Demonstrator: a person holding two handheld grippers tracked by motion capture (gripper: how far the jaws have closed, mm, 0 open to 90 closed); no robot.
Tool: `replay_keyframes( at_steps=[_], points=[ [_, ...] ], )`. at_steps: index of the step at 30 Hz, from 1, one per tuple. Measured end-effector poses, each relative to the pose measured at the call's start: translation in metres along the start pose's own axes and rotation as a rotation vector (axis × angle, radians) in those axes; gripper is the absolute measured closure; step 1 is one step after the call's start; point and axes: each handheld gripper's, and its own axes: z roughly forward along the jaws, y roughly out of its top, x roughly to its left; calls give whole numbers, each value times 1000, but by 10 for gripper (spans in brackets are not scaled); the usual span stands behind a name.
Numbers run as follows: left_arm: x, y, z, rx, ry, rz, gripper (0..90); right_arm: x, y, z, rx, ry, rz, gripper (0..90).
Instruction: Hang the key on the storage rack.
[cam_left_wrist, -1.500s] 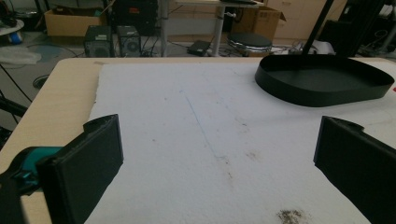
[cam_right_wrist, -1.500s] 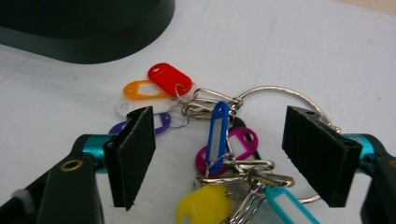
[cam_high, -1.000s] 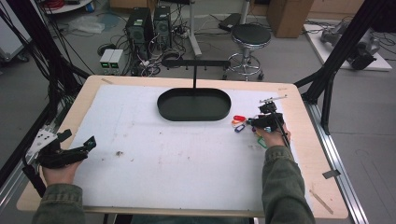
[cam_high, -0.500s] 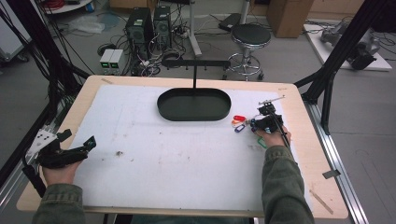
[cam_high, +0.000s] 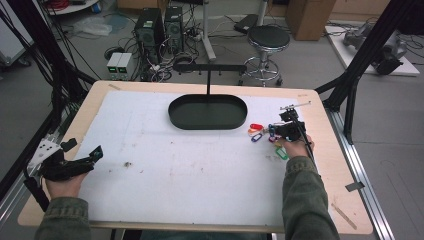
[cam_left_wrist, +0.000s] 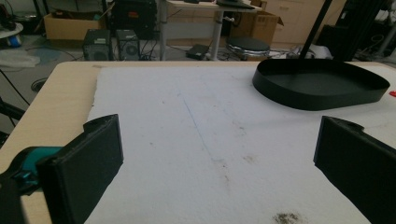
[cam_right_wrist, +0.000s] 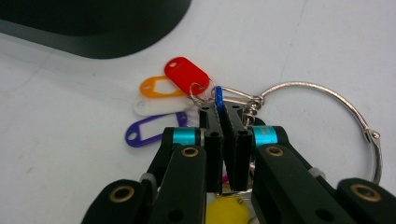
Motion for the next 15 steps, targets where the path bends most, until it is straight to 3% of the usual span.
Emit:
replay_keyframes(
  at_steps=[7, 15],
  points=[
    [0, 0, 0, -5, -11, -5, 18, 1, 2, -21, -84, 2, 10, 879],
    [2, 0, -1, -23, -6, -22, 18, -2, 3, -41, -150, 63, 57, 880]
  ],
)
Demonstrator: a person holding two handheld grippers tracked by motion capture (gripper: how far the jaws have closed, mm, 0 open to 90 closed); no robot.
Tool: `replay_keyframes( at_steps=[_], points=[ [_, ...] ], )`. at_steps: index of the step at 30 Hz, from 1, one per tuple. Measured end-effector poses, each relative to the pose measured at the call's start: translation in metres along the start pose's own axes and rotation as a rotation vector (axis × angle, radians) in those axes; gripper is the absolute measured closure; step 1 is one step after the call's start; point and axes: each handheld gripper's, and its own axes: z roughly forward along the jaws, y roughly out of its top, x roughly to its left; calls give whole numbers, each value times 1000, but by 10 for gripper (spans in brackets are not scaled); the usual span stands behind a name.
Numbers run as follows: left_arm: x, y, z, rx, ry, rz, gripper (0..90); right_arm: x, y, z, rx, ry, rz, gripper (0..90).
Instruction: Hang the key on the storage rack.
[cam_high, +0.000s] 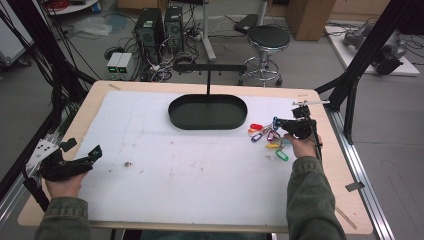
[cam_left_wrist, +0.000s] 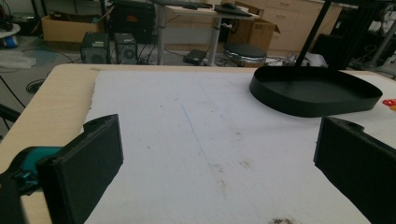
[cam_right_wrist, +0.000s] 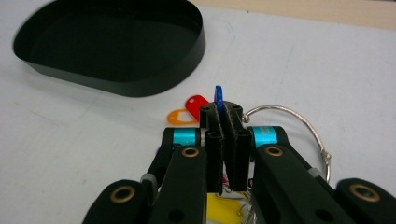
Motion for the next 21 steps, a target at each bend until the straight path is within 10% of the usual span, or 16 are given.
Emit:
replay_keyframes(
  at_steps=[21],
  points=[
    [0, 0, -1, -3, -4, -16, 18, 14, 30, -40, -106, 22, -11, 879]
  ],
)
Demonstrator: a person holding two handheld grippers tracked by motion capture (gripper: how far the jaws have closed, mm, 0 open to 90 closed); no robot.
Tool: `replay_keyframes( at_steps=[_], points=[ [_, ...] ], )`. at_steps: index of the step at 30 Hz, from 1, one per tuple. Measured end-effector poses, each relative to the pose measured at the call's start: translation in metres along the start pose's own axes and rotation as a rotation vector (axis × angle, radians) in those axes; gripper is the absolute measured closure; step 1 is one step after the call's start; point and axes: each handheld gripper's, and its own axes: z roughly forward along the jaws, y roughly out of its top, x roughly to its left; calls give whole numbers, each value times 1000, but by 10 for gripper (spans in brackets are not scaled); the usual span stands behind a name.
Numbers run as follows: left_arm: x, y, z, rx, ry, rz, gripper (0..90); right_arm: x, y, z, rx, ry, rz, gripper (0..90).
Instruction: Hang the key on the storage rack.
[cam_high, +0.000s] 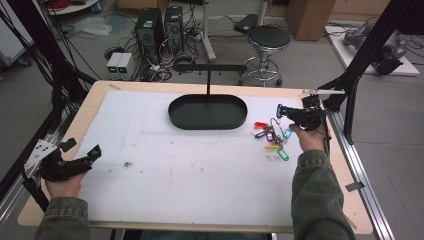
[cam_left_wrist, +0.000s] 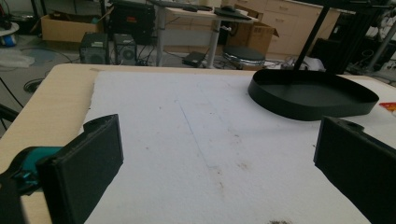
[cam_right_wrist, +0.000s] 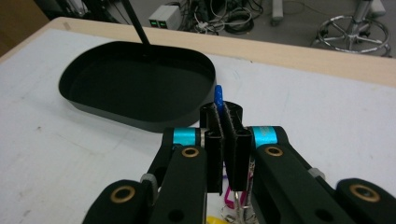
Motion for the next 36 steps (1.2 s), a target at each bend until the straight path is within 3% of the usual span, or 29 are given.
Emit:
replay_keyframes(
  at_steps=[9, 18, 36],
  points=[
    [0, 0, 0, -7, 0, -6, 18, 16, 21, -9, -21, 10, -45, 879],
    [1, 0, 0, -8, 0, -6, 18, 32, 41, -13, -65, 37, -55, 879],
    [2, 0, 1, -10, -2, -7, 18, 87, 114, -6, -160, 104, -114, 879]
  ],
)
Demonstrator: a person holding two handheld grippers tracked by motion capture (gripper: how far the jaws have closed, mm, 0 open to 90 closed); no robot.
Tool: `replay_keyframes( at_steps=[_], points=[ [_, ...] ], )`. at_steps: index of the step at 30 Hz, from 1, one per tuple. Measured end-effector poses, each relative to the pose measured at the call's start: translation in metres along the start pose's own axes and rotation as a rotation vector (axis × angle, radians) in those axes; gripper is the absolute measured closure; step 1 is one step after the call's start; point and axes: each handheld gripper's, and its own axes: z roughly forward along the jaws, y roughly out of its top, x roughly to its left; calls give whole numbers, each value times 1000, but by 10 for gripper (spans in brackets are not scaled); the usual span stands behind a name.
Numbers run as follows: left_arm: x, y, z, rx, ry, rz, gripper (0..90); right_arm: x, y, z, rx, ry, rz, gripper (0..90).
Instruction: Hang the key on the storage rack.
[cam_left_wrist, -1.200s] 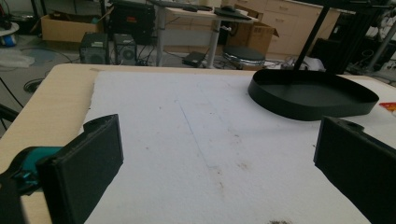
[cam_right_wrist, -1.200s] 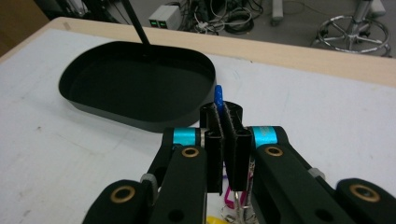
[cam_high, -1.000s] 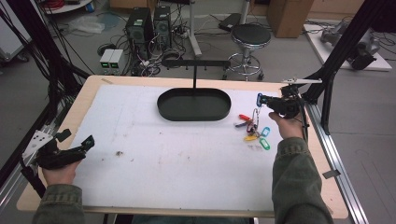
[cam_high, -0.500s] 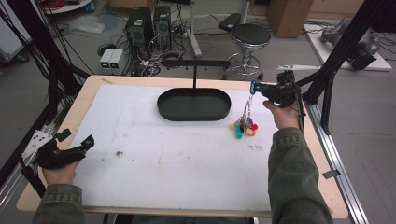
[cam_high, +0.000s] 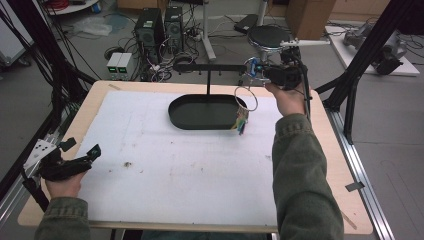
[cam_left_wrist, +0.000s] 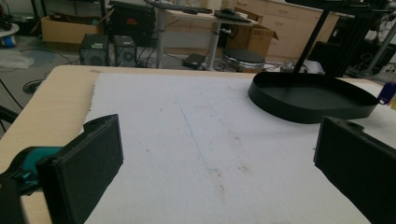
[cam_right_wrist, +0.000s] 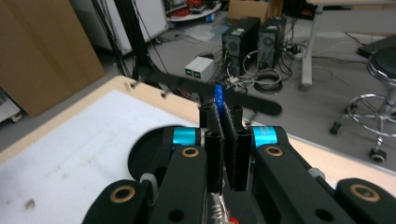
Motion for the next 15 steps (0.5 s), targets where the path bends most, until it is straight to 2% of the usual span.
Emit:
replay_keyframes(
  at_steps=[1, 6, 15],
  points=[
    [0, 0, 0, 0, -1, -1, 18, 5, 9, 5, -7, 2, -16, 879],
    [1, 0, 0, 0, -1, 0, 18, 13, 24, 11, -8, 6, -29, 879],
    [2, 0, -1, -2, 1, -5, 18, 23, 32, 27, 6, 11, -44, 878]
  ],
)
